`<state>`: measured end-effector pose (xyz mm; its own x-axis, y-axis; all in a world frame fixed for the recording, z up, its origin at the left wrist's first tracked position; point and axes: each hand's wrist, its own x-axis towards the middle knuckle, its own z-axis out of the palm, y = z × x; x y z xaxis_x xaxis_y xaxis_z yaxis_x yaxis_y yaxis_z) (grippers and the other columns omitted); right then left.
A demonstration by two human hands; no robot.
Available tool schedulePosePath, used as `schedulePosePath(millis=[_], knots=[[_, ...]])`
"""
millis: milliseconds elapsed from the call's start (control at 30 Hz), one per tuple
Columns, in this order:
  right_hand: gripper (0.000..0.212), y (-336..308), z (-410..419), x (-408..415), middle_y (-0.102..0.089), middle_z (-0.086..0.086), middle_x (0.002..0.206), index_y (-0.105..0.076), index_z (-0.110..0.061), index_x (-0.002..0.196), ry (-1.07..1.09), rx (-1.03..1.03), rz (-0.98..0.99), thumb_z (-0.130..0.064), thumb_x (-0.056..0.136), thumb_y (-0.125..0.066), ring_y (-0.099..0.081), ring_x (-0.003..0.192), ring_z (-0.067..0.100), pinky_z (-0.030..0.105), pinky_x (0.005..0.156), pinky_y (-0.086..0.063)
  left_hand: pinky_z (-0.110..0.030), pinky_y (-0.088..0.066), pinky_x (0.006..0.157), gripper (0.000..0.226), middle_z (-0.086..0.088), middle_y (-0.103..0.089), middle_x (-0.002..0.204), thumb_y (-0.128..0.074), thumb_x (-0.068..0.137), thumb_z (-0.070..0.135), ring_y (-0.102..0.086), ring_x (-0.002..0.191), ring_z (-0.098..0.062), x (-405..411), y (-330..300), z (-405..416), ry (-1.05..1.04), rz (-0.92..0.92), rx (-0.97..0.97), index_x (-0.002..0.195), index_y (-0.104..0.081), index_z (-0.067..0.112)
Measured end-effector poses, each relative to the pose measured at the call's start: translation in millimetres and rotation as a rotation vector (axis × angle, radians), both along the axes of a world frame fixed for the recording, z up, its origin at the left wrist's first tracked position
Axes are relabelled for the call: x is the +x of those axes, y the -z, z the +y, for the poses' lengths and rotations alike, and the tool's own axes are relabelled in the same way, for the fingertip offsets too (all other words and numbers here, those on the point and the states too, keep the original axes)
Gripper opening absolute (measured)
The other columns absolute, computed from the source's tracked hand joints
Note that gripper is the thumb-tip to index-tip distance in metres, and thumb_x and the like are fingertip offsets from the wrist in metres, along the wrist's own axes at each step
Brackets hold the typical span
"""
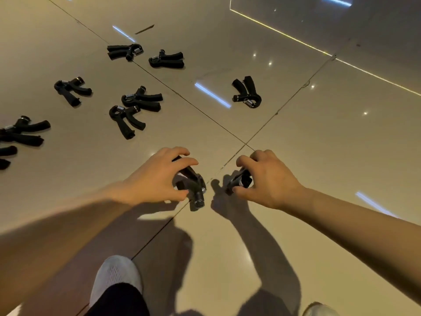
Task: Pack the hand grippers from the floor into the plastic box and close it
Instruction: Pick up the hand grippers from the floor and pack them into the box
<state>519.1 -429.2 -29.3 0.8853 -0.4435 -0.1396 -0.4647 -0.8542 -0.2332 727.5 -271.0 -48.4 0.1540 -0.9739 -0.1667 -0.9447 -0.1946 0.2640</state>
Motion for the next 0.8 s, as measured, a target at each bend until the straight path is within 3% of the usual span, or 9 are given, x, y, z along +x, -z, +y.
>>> schedulePosePath(millis=[200, 333, 467, 567, 667, 800], knots=[[0.051, -116.7, 57.6, -32.7, -0.046, 0.005, 0.120, -0.050, -0.029, 0.123, -0.060, -0.015, 0.097, -0.056, 0.080, -0.058, -0.044, 0.104, 0.022, 0.031, 0.082, -0.044, -0.035, -0.031, 0.105, 0.076, 0.004, -0.040, 0.139, -0.045, 0.066, 0.065, -0.034, 0.128, -0.019, -52.4, -119.9, 20.6, 0.155, -0.160, 0.003, 0.135, -0.043, 0.034], [0.045, -208.6, 98.5, -67.2, -0.048, -0.002, 0.119, -0.053, -0.029, 0.117, 0.004, 0.049, -0.018, -0.053, 0.080, -0.064, -0.051, 0.099, 0.014, 0.027, 0.082, -0.047, -0.031, -0.025, 0.107, 0.069, 0.010, -0.038, 0.139, -0.059, 0.072, 0.063, -0.029, 0.128, -0.012, -91.5, -220.2, 61.8, 0.145, -0.130, -0.081, 0.134, -0.043, 0.036], [0.044, -278.9, 141.5, -108.3, -0.051, -0.004, 0.116, -0.055, -0.029, 0.114, 0.067, 0.026, -0.160, -0.050, 0.078, -0.068, -0.050, 0.099, 0.011, 0.018, 0.071, -0.037, -0.028, -0.029, 0.104, 0.063, 0.012, -0.042, 0.132, -0.065, 0.070, 0.057, -0.029, 0.125, -0.009, -145.2, -296.9, 107.0, 0.140, -0.094, -0.274, 0.127, -0.050, 0.035], [0.045, -314.9, 174.6, -147.1, -0.053, -0.006, 0.113, -0.058, -0.028, 0.113, 0.143, 0.014, -0.346, -0.049, 0.076, -0.070, -0.050, 0.100, 0.011, 0.018, 0.070, -0.038, -0.022, -0.025, 0.094, 0.064, 0.014, -0.044, 0.127, -0.060, 0.065, 0.056, -0.032, 0.121, -0.009, -192.1, -324.6, 139.6, 0.072, -0.040, -0.425, 0.124, -0.053, 0.034], [0.038, -329.6, 208.9, -185.7, -0.056, -0.008, 0.105, -0.063, -0.024, 0.106, 0.208, 0.029, -0.532, -0.045, 0.076, -0.071, -0.051, 0.096, 0.008, 0.010, 0.066, -0.035, -0.022, -0.025, 0.092, 0.068, 0.021, -0.041, 0.117, -0.051, 0.058, 0.062, -0.034, 0.118, -0.008, -226.4, -330.2, 168.7, -0.011, 0.055, -0.519, 0.121, -0.054, 0.035], [0.034, -337.7, 234.7, -209.9, -0.056, -0.010, 0.101, -0.063, -0.026, 0.100, 0.265, 0.036, -0.533, -0.048, 0.075, -0.071, -0.050, 0.092, 0.006, 0.010, 0.066, -0.036, -0.025, -0.029, 0.091, 0.069, 0.019, -0.045, 0.116, -0.053, 0.057, 0.064, -0.035, 0.114, -0.006, -248.8, -324.5, 186.3, -0.047, 0.102, -0.497, 0.119, -0.056, 0.034]])
